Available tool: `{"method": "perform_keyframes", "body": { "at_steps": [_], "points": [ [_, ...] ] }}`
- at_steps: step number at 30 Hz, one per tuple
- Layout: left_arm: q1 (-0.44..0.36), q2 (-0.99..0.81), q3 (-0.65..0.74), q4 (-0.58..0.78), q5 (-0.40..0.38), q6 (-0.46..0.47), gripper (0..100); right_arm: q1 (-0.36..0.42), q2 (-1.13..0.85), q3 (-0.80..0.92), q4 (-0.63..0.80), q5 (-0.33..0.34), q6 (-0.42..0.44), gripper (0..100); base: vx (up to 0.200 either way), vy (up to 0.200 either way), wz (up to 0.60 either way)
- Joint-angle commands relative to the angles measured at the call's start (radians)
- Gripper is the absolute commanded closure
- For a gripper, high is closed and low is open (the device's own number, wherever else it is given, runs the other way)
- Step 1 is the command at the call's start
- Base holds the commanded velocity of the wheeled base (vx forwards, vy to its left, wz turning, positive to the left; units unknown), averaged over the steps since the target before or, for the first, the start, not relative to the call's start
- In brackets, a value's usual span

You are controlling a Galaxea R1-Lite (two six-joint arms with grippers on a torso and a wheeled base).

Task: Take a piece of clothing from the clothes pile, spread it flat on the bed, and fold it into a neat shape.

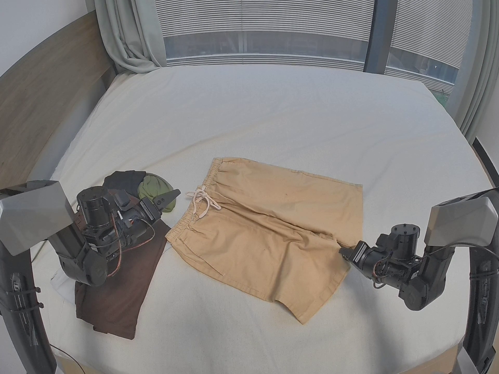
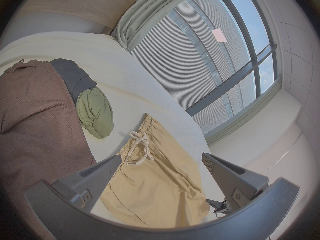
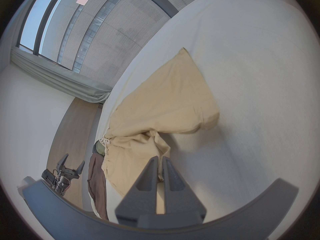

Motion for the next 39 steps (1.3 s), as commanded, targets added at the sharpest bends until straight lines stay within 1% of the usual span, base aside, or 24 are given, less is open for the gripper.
{"method": "perform_keyframes", "body": {
  "at_steps": [1,4,8,15,16,19,20,22,25,28,30,34,37,39],
  "points": [
    [-0.003,0.004,0.001,-0.001,0.000,0.000,0,-0.033,0.000,-0.015,-0.001,0.000,-0.005,100,0.000,0.000,0.00],
    [-0.003,0.004,0.001,-0.001,0.000,0.000,0,-0.042,0.001,-0.024,0.000,0.000,-0.007,100,0.000,0.000,0.00],
    [-0.009,0.013,0.003,-0.001,0.002,0.001,0,-0.071,0.004,-0.036,-0.001,0.000,-0.039,100,0.000,0.000,0.00],
    [-0.009,0.015,0.003,-0.007,0.002,0.001,0,-0.074,0.015,-0.043,-0.001,-0.001,-0.041,100,0.000,0.000,0.00],
    [-0.009,0.019,0.003,-0.007,0.002,0.001,0,-0.082,0.015,-0.046,-0.001,-0.001,-0.044,0,0.000,0.000,0.00],
    [-0.009,0.029,0.003,-0.008,0.002,0.001,0,-0.112,0.015,-0.052,-0.004,-0.004,-0.090,0,0.000,0.000,0.00],
    [-0.009,0.029,0.003,-0.008,0.002,0.001,0,-0.114,0.015,-0.052,-0.006,-0.006,-0.093,0,0.000,0.000,0.00],
    [-0.009,0.032,0.003,-0.008,0.002,0.001,0,-0.135,0.017,-0.053,-0.016,-0.029,-0.134,0,0.000,0.000,0.00],
    [-0.009,0.033,0.004,-0.008,0.002,0.001,0,-0.138,0.014,-0.053,-0.023,-0.046,-0.140,0,0.000,0.000,0.00],
    [-0.008,0.036,0.006,-0.007,0.002,0.003,0,-0.125,0.004,-0.047,-0.049,-0.050,-0.140,0,0.000,0.000,0.00],
    [-0.005,0.046,0.004,-0.007,0.002,0.004,0,-0.106,0.004,-0.046,-0.078,-0.069,-0.137,0,0.000,0.000,0.00],
    [0.003,0.049,0.004,0.002,0.000,0.004,0,-0.037,0.006,-0.053,-0.127,-0.118,-0.122,0,0.000,0.000,0.00],
    [0.004,0.049,0.004,0.009,0.000,0.004,0,-0.003,-0.014,-0.058,-0.127,-0.127,-0.090,0,0.000,0.000,0.00],
    [0.006,0.049,0.004,0.025,0.000,0.004,0,0.032,-0.075,-0.070,-0.124,-0.126,-0.021,0,0.000,0.000,0.00]
  ]
}}
